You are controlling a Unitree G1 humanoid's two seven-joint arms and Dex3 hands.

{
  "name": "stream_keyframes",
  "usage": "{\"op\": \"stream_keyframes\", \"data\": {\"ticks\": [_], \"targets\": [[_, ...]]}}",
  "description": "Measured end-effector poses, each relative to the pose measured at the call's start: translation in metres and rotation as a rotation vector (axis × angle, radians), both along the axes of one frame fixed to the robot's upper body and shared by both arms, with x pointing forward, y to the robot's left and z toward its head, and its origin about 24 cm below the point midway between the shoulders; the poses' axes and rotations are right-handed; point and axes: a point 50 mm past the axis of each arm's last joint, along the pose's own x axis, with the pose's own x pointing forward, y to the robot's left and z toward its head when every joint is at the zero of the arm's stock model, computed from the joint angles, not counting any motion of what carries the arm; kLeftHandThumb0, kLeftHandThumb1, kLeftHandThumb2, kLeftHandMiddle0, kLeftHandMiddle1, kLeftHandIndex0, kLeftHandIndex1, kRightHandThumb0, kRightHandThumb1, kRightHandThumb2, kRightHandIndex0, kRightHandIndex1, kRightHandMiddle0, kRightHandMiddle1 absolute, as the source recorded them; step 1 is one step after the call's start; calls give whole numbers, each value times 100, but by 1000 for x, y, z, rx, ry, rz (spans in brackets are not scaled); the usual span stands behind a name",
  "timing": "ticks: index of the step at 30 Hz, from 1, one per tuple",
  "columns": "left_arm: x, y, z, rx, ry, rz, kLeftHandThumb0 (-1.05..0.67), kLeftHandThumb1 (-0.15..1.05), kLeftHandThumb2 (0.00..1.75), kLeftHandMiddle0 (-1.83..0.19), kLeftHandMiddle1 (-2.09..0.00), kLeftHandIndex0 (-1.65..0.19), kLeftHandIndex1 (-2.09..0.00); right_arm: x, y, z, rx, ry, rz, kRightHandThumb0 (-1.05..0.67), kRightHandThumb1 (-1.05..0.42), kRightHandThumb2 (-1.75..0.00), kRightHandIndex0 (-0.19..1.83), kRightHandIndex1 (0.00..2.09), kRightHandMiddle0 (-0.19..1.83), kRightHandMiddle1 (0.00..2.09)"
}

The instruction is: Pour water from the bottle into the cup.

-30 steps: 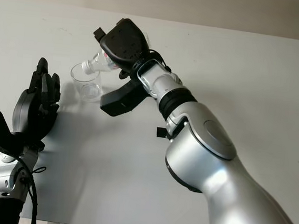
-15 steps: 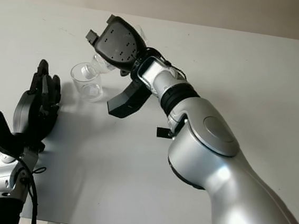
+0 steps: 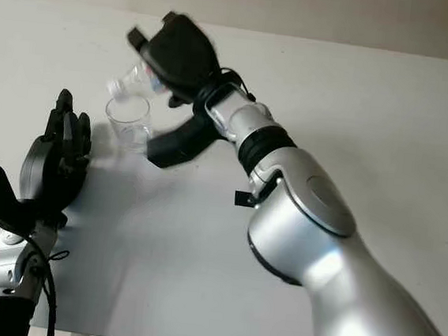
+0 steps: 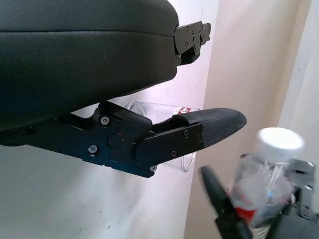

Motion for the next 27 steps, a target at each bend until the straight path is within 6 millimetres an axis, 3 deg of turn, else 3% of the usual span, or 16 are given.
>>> {"op": "stream_keyframes", "data": {"ticks": [4,7,11,19,21,24,27], "targets": [[0,0,0,-1,0,1,-76,105,67,19,0,19,0,2,-7,-7,250,119,-31,-22,-105,-14,102,209,42,209],[0,0,0,-1,0,3,-76,105,67,19,0,19,0,6,-17,-10,426,196,-59,-21,-104,-15,121,209,106,209],[0,1,0,0,-2,2,-75,105,68,19,0,19,0,9,-32,-16,601,284,-60,-20,-104,-16,137,209,141,209],[2,3,0,-12,-2,5,-77,105,65,19,0,19,0,12,-67,-40,936,549,30,-22,-105,-20,136,209,145,209],[4,3,1,-16,-4,-2,-77,105,65,19,0,19,0,11,-75,-44,1003,606,103,-21,-105,-23,129,209,134,209],[6,2,3,-15,-8,-9,-77,105,65,19,0,19,0,5,-90,-52,1116,683,217,-18,-105,-24,110,209,96,209],[8,2,5,-12,-11,-14,-77,105,66,19,0,19,0,-6,-105,-63,1196,740,279,-18,-105,-24,100,209,79,209]]}}
